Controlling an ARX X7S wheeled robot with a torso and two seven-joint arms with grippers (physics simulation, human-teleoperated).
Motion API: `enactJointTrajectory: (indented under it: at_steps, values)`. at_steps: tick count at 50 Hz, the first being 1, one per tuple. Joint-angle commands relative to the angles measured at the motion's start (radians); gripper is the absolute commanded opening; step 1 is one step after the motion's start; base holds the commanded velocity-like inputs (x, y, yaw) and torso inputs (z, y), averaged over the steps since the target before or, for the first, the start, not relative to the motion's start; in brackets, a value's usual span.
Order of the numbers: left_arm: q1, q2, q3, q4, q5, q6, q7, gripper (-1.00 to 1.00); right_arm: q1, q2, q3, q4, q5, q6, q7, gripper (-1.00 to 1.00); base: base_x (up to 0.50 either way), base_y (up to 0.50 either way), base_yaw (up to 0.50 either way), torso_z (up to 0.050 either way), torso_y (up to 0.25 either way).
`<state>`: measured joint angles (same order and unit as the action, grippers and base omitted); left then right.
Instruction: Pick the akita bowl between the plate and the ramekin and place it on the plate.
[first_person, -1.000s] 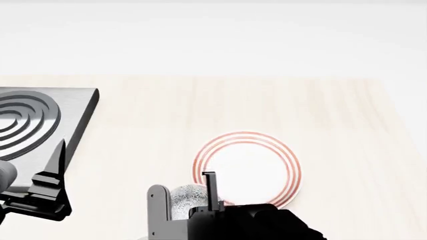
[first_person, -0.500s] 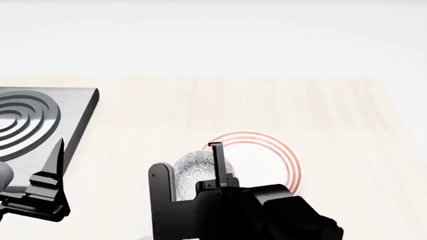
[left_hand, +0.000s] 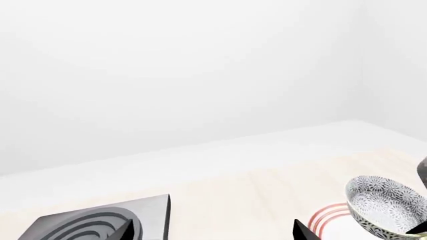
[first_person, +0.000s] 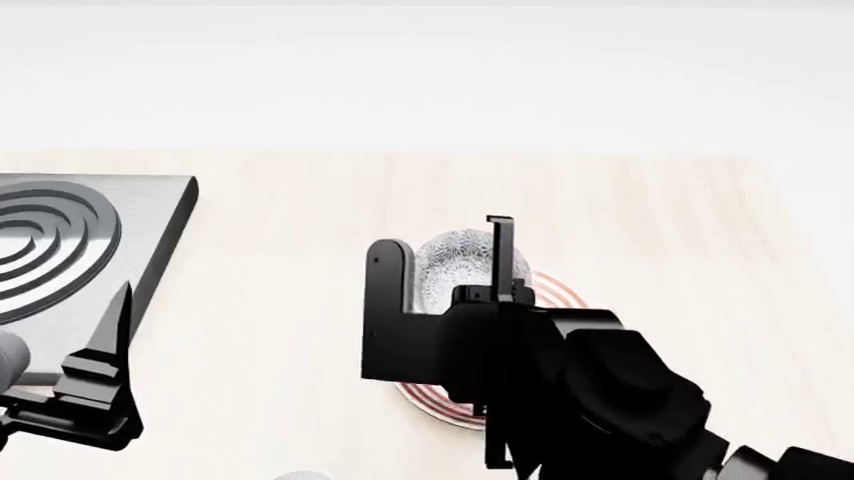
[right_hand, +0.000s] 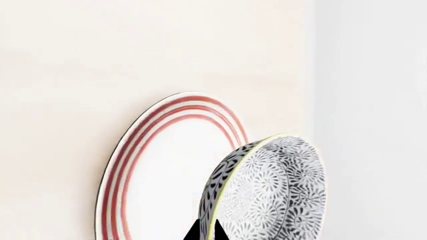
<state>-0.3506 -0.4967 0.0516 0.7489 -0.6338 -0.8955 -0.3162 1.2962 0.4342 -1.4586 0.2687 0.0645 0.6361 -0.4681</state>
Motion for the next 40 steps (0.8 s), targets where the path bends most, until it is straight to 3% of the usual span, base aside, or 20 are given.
enactJointTrajectory:
  at_steps: [1, 17, 27, 40]
  values:
    - [0.005, -0.003, 0.003, -0.005, 0.002, 0.011, 0.001, 1.0, -0.009, -0.062, 0.016, 0.207, -0.023, -0.084, 0.029, -1.0, 0.0, 0.0, 0.0, 0.0, 0.0]
    - [0.007, -0.005, 0.011, -0.012, 0.006, 0.023, 0.0, 1.0, -0.041, -0.109, 0.013, 0.358, -0.022, -0.156, 0.042, -1.0, 0.0, 0.0, 0.0, 0.0, 0.0]
    - [0.005, -0.006, 0.011, -0.012, 0.0, 0.022, -0.002, 1.0, -0.039, -0.217, 0.046, 0.601, -0.012, -0.295, 0.082, -1.0, 0.0, 0.0, 0.0, 0.0, 0.0]
    - [0.007, -0.011, 0.005, -0.008, -0.01, 0.024, -0.004, 1.0, -0.06, -0.26, 0.036, 0.676, -0.02, -0.357, 0.084, -1.0, 0.0, 0.0, 0.0, 0.0, 0.001]
